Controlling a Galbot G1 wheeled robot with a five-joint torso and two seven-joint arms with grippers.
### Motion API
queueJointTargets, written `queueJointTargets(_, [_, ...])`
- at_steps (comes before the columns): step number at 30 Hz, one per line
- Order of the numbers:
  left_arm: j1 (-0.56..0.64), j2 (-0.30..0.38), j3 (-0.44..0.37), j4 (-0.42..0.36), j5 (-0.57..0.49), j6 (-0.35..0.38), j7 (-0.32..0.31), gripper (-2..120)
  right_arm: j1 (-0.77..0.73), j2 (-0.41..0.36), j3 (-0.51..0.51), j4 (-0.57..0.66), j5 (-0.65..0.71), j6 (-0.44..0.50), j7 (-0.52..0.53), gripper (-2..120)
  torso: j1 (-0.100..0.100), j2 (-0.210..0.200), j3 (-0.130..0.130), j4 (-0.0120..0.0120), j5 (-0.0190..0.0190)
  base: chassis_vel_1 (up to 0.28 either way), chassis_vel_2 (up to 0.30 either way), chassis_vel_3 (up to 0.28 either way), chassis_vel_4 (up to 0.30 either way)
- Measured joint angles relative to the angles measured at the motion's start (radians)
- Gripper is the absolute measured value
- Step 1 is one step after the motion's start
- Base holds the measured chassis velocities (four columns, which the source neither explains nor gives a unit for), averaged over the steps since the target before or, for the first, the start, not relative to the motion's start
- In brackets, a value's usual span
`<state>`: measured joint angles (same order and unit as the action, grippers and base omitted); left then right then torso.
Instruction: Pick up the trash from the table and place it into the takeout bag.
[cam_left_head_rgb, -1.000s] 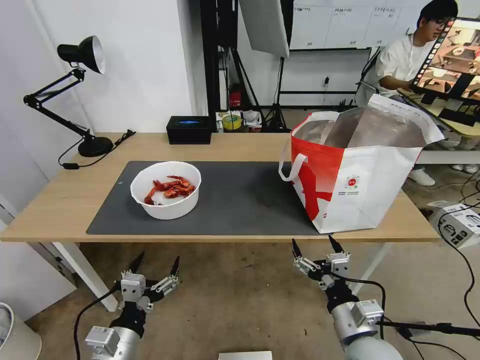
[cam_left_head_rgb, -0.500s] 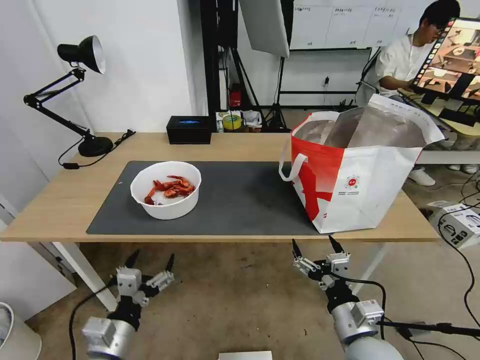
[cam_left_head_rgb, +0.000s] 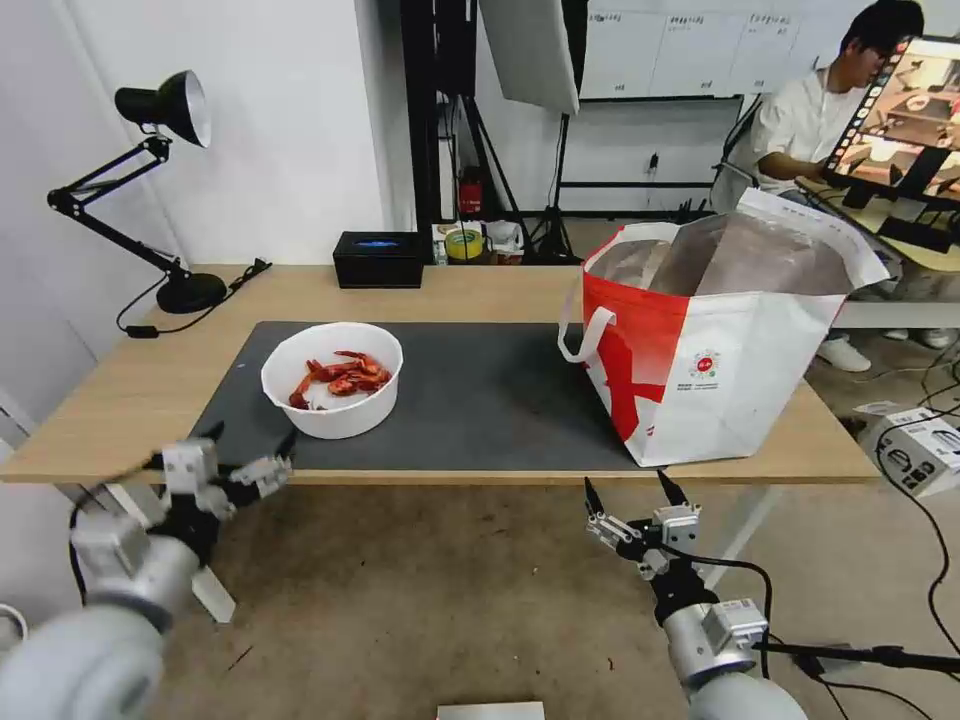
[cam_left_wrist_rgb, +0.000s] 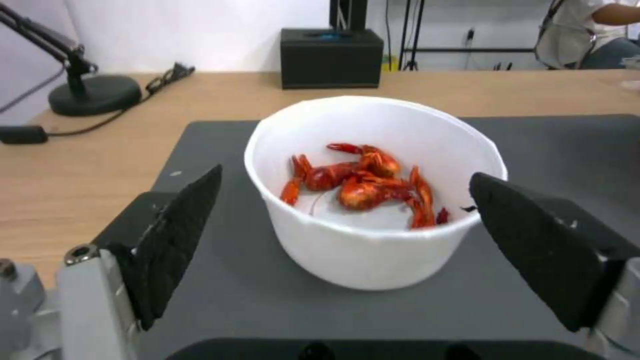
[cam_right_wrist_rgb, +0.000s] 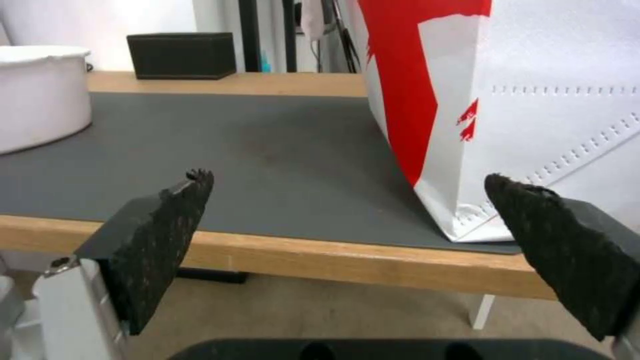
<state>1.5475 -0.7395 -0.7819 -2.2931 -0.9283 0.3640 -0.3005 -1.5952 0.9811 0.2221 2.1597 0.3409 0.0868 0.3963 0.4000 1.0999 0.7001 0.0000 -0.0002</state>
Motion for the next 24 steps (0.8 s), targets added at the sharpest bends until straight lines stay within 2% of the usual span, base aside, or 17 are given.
queueJointTargets(1, [-0.043, 0.039, 0.011, 0.011, -0.072, 0.029, -0.028, 100, 0.000, 0.000, 0.000, 0.000, 0.000, 0.000, 0.000, 100, 0.000, 0.000, 0.000, 0.0000, 0.0000, 0.000, 0.000, 0.000, 0.000])
queueJointTargets(2, [-0.043, 0.039, 0.011, 0.011, -0.072, 0.029, -0.028, 100, 0.000, 0.000, 0.000, 0.000, 0.000, 0.000, 0.000, 100, 0.000, 0.000, 0.000, 0.0000, 0.0000, 0.000, 0.000, 0.000, 0.000])
queueJointTargets(5, [-0.184, 0.120, 0.088, 0.060, -0.226, 0.076, -0.080, 100, 0.000, 0.000, 0.000, 0.000, 0.000, -0.001, 0.000, 100, 0.000, 0.000, 0.000, 0.0002, -0.0001, 0.000, 0.000, 0.000, 0.000])
queueJointTargets(6, [-0.184, 0.120, 0.088, 0.060, -0.226, 0.076, -0.080, 100, 0.000, 0.000, 0.000, 0.000, 0.000, -0.001, 0.000, 100, 0.000, 0.000, 0.000, 0.0002, -0.0001, 0.000, 0.000, 0.000, 0.000])
queueJointTargets(9, [-0.397, 0.185, 0.206, 0.140, -0.378, 0.116, -0.150, 100, 0.000, 0.000, 0.000, 0.000, 0.001, -0.001, 0.000, 100, 0.000, 0.000, 0.000, -0.0003, 0.0002, 0.000, 0.000, 0.000, 0.000])
queueJointTargets(11, [-0.443, 0.197, 0.229, 0.164, -0.416, 0.131, -0.161, 100, 0.000, 0.000, 0.000, 0.001, 0.001, -0.001, 0.000, 100, 0.000, 0.000, 0.000, -0.0003, 0.0002, 0.000, 0.000, 0.000, 0.000])
queueJointTargets(13, [-0.537, 0.216, 0.265, 0.214, -0.517, 0.188, -0.179, 100, 0.000, 0.000, 0.000, 0.001, 0.001, -0.001, 0.000, 100, 0.000, 0.000, 0.000, -0.0002, 0.0001, 0.000, 0.000, 0.000, 0.000])
queueJointTargets(14, [-0.537, 0.216, 0.265, 0.214, -0.517, 0.188, -0.179, 100, 0.000, 0.000, 0.000, 0.001, 0.001, -0.001, 0.000, 100, 0.000, 0.000, 0.000, -0.0002, 0.0001, 0.000, 0.000, 0.000, 0.000])
queueJointTargets(16, [-0.584, 0.226, 0.272, 0.253, -0.575, 0.248, -0.208, 100, 0.000, 0.000, 0.000, 0.001, 0.001, -0.001, 0.000, 100, 0.000, 0.000, 0.000, -0.0001, 0.0001, 0.000, 0.000, 0.000, 0.000])
queueJointTargets(17, [-0.584, 0.226, 0.272, 0.253, -0.575, 0.248, -0.208, 100, 0.000, 0.000, 0.000, 0.001, 0.001, -0.001, 0.000, 100, 0.000, 0.000, 0.000, -0.0001, 0.0001, 0.000, 0.000, 0.000, 0.000])
queueJointTargets(20, [-0.600, 0.238, 0.271, 0.303, -0.627, 0.317, -0.256, 100, 0.000, 0.000, 0.000, 0.001, 0.001, -0.001, 0.000, 100, 0.000, 0.000, 0.000, 0.0002, -0.0002, 0.000, 0.000, 0.000, 0.000])
queueJointTargets(24, [-0.644, 0.230, 0.308, 0.348, -0.671, 0.351, -0.283, 100, 0.000, 0.000, 0.000, 0.001, 0.001, -0.001, 0.000, 100, 0.000, 0.000, 0.000, 0.0003, 0.0001, 0.000, 0.000, 0.000, 0.000])
